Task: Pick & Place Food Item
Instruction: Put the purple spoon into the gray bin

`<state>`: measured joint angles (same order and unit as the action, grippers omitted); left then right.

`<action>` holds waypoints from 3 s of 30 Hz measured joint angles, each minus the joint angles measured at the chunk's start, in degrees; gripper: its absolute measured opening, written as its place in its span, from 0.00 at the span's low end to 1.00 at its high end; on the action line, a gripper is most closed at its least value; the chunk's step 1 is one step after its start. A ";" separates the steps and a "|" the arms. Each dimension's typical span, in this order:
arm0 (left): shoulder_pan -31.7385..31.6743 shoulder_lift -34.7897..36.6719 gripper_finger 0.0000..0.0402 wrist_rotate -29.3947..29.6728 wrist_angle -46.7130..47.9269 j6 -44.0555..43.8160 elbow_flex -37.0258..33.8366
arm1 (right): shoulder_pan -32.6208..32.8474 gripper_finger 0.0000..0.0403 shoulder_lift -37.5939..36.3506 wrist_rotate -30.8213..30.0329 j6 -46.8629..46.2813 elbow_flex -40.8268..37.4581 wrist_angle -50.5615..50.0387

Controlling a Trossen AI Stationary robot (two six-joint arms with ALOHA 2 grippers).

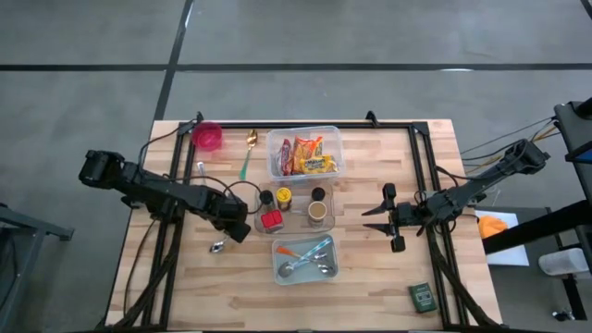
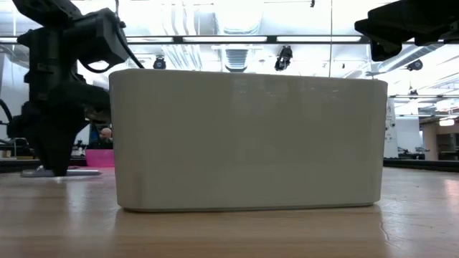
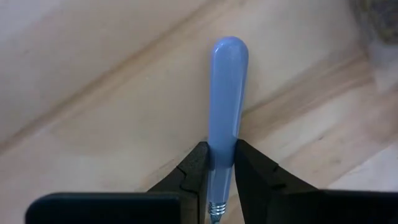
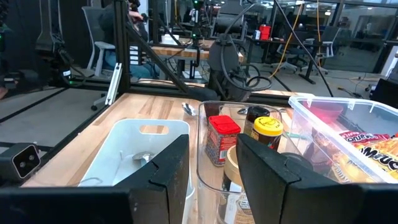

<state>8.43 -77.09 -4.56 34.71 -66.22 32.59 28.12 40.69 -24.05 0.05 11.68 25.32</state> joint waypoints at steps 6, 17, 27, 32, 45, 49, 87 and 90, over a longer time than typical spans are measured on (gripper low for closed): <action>0.07 0.06 0.16 0.00 0.14 0.20 1.01 | 0.00 0.32 0.01 0.00 0.00 -0.02 0.02; 3.57 0.23 0.16 2.42 3.81 1.71 8.84 | 0.00 0.32 0.02 0.00 0.00 -0.02 0.02; 12.24 0.28 0.16 7.27 13.63 -6.79 20.18 | -0.01 0.32 0.02 0.01 0.00 -0.01 0.02; 17.17 0.28 0.16 9.70 18.86 -15.69 25.14 | 0.00 0.32 0.02 0.00 0.00 -0.02 0.02; 22.20 -4.77 0.16 23.03 13.34 -2.61 35.41 | -0.01 0.32 0.02 0.02 0.00 -0.02 -0.02; 21.59 -9.02 0.16 25.21 12.75 6.09 39.55 | -0.02 0.32 0.02 0.00 0.00 0.00 -0.03; 11.95 -37.78 0.16 14.88 -1.27 43.25 54.36 | -0.02 0.32 0.02 0.00 0.00 0.00 -1.16; 11.74 -38.43 0.16 14.78 -1.32 42.76 54.36 | -0.02 0.32 0.02 0.00 0.00 0.00 -1.16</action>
<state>20.17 -115.52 10.22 33.39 -23.46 86.96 28.10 40.71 -24.05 0.05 11.68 24.16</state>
